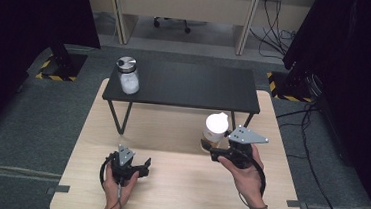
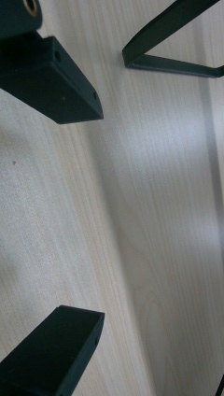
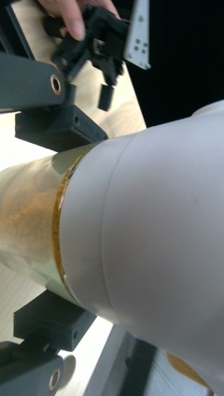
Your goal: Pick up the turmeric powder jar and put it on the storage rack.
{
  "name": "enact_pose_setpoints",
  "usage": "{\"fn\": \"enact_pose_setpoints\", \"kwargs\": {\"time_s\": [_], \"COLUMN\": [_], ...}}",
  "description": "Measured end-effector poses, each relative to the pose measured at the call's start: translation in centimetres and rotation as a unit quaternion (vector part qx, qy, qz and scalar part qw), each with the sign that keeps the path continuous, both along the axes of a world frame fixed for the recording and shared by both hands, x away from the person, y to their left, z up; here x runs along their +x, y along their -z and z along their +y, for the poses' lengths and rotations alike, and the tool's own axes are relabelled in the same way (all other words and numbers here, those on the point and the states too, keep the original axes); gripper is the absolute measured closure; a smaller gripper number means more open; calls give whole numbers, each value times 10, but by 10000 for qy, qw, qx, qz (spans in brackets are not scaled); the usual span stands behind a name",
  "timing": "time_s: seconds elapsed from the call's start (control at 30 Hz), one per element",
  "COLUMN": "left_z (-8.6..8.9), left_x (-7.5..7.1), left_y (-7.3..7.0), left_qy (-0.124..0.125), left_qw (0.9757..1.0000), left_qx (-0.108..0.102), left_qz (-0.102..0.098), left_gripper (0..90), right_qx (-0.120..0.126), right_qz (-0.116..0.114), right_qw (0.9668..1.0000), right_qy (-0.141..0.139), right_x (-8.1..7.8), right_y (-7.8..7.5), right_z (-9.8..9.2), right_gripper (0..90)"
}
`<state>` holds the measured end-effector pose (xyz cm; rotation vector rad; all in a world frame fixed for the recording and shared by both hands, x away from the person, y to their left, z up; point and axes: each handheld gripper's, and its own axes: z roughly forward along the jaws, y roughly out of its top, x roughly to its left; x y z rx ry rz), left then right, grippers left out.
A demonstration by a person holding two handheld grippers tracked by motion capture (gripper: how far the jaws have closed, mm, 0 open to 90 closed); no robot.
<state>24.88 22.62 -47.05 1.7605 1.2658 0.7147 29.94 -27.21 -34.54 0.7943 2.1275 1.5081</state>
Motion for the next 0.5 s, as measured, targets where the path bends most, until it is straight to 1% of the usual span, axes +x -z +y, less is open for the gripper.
{"fn": "enact_pose_setpoints", "kwargs": {"time_s": [0.13,0.33,0.5], "left_z": [1,1,1], "left_x": [0,-1,-1], "left_y": [0,0,1], "left_qy": [0,10,19], "left_qw": [10000,10000,10000], "left_qx": [-23,-31,-31], "left_qz": [-5,-11,-11], "left_gripper": [34,30,30], "right_qx": [-6,12,-29], "right_qz": [-25,-58,-107], "right_qw": [10000,9998,9997], "right_qy": [58,195,211], "right_x": [4,6,8], "right_y": [-10,-19,-27], "right_z": [2,7,11], "right_gripper": [307,307,307]}}
